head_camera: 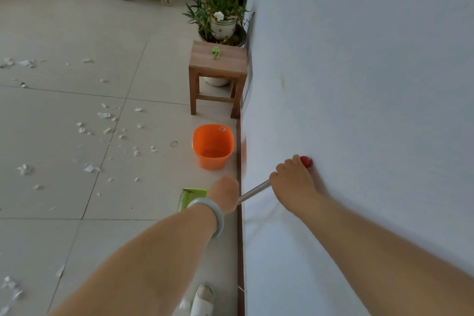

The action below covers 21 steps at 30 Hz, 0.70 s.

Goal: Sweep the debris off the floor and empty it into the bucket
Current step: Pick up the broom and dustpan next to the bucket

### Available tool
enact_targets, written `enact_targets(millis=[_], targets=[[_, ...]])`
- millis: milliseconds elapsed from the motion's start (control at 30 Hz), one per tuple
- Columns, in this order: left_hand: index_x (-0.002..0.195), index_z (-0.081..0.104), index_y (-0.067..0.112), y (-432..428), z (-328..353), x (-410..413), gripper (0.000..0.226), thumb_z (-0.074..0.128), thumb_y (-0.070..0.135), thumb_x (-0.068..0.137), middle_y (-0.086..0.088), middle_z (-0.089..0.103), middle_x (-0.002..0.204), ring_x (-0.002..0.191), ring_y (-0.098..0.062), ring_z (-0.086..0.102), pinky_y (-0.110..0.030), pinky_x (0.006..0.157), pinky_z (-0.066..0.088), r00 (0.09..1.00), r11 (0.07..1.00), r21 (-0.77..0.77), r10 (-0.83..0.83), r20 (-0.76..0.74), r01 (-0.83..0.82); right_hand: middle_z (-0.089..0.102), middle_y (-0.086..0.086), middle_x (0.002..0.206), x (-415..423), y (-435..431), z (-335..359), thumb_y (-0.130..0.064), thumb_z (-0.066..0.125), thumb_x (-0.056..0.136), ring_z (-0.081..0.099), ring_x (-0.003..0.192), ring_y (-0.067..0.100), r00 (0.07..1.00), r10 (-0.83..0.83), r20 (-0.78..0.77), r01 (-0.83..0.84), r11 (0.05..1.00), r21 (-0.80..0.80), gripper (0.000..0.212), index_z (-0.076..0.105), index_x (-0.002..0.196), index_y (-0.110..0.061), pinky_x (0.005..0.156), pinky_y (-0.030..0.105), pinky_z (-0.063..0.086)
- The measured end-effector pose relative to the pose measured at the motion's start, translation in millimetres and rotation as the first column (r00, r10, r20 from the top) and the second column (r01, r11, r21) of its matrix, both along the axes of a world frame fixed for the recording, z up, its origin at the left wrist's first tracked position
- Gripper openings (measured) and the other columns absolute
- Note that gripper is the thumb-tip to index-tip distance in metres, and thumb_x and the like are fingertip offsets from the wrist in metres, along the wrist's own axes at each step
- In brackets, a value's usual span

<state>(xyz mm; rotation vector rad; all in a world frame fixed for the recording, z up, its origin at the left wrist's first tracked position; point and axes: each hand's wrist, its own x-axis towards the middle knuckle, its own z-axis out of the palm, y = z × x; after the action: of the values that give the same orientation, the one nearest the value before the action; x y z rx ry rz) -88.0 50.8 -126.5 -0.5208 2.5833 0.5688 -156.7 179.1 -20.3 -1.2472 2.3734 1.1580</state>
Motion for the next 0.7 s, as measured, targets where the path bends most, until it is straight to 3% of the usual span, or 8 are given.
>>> enact_targets(millis=[133,300,433,533,700], targets=[[0.114,0.06,0.006,-14.6,-8.3,23.5,0.025,0.042,0.01,0.097,-0.01,0.062,0.116,0.107,-0.025,0.061,-0.031,0.093,0.049,0.993,0.994,-0.01,0.113,0.021,-0.113,0.058,0.003,0.116,11.4,-1.1,-3.3,-0.015,0.048,0.093,0.054,0.108,0.024,0.999,-0.028,0.019,0.027,1.0,0.013,0.029,0.059,0.12,-0.019,0.097,0.039,0.036],[0.114,0.063,0.008,-34.8,-4.4,63.3,0.028,0.046,0.011,0.093,-0.01,0.066,0.112,0.104,-0.027,0.064,-0.037,0.092,0.053,0.981,0.978,0.073,0.192,0.029,-0.193,0.054,0.001,0.097,64.9,-5.2,-8.7,-0.012,0.054,0.091,0.061,0.098,0.022,0.957,-0.203,0.207,0.144,0.953,0.267,0.032,0.059,0.122,-0.017,0.081,0.036,0.045],[0.114,0.065,0.009,-60.3,-2.0,108.7,0.031,0.042,0.013,0.094,-0.011,0.066,0.112,0.101,-0.028,0.064,-0.038,0.092,0.053,0.948,0.942,0.114,0.318,-0.003,-0.316,0.038,-0.001,0.07,122.2,-4.0,-14.2,-0.008,0.051,0.093,0.037,0.056,0.015,0.924,-0.211,0.319,0.153,0.969,0.196,0.032,0.059,0.124,-0.015,0.063,0.027,0.041],[0.114,0.066,0.009,-82.0,8.3,146.2,0.032,0.043,0.012,0.094,-0.011,0.066,0.114,0.105,-0.027,0.063,-0.033,0.094,0.051,0.911,0.903,0.158,0.41,-0.045,-0.399,0.032,-0.002,0.067,160.6,-7.8,-3.5,-0.002,0.047,0.094,0.03,0.053,0.014,0.932,-0.144,0.333,0.1,0.984,0.146,0.034,0.06,0.124,-0.014,0.047,0.026,0.025],[0.114,0.068,0.012,-122.2,32.0,231.8,0.031,0.047,0.012,0.092,-0.01,0.066,0.119,0.111,-0.027,0.061,-0.031,0.096,0.047,0.852,0.86,0.165,0.505,-0.137,-0.483,0.036,-0.005,0.067,223.2,-3.3,24.5,-0.001,0.045,0.093,0.034,0.052,0.009,0.957,-0.055,0.284,0.036,0.997,0.071,0.038,0.058,0.124,-0.019,0.045,0.025,0.024]])
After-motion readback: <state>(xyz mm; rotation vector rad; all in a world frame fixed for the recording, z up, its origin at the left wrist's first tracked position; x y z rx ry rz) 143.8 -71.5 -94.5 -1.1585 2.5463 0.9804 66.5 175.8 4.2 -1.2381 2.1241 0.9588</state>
